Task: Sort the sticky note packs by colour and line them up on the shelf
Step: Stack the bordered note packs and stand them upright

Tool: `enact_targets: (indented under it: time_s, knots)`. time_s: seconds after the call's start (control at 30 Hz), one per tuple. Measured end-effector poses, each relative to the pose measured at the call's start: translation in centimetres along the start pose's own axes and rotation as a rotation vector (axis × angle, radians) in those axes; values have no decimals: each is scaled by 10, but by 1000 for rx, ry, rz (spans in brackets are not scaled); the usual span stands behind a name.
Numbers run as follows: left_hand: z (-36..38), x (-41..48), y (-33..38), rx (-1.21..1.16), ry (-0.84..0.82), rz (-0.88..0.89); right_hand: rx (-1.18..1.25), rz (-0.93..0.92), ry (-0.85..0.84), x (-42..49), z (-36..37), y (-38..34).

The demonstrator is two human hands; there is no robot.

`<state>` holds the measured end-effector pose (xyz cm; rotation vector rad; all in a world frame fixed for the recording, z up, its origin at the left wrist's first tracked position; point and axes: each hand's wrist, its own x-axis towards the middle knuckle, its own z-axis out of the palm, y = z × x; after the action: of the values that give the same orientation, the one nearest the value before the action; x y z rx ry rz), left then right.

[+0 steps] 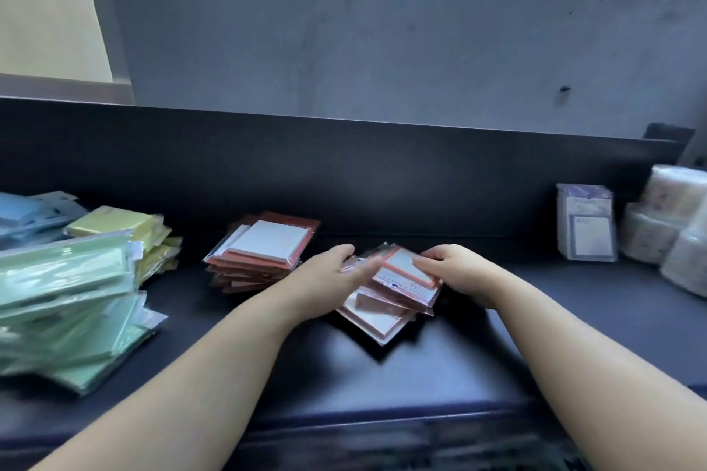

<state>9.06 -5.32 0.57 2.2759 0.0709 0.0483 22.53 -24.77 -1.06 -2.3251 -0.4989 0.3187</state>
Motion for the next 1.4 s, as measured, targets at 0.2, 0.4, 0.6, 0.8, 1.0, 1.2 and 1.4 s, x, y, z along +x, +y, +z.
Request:
enact_targets:
  time_s: [0.2,0.4,0.6,0.8,1.0,1.2,1.4]
  knots:
    - [7,-7,-9,307,-169,63,156,25,-149,-5,-6,1]
    - [12,-1,-17,292,-126,53,281,33,-317,-13,-20,5]
    - [9,-3,-15,200,-118,82,586,-36,-271,-16,-20,18]
    - [7,-4,-15,123,-111,45,1174,19,-133,-12,-28,27]
    - [5,0,-15,117,-153,56,701,-75,-216,-17,-15,21]
    - [7,1,-15,151,-104,63,544,-78,-135,-23,-10,16]
    - [6,5,-15,240,63,68,653,7,69,-24,-17,15]
